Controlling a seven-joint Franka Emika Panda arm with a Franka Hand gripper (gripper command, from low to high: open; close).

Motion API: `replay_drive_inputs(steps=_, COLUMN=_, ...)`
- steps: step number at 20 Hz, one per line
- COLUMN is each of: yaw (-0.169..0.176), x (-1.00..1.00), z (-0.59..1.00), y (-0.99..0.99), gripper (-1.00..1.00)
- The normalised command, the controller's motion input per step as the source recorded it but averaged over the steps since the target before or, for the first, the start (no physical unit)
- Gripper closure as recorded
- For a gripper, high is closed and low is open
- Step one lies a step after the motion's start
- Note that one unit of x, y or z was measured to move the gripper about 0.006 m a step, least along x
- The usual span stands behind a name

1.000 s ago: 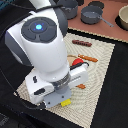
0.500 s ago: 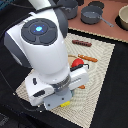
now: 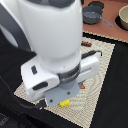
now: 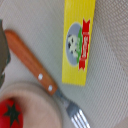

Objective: Interact with the objects in diverse but meaningful ways.

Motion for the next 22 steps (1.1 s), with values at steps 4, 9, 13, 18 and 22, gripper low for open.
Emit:
replay_drive_inputs(steps=4, yaw=-0.014, x=0.32, z=0.49, y=0.96, gripper=-1.00)
replay_drive_inputs(steps=9, yaw=-0.081, x=0.34, z=0.41, y=0.91, gripper=-1.00)
replay_drive_inputs(steps=13, yaw=-0.173, x=0.19, z=0.02, y=0.66, gripper=-1.00)
replay_drive_inputs(steps=18, yaw=-0.182, x=0.17, z=-0.21, y=0.46, gripper=-1.00)
replay_drive_inputs(steps=22, yaw=-0.144, x=0.03, z=-0.37, y=0.20, gripper=-1.00)
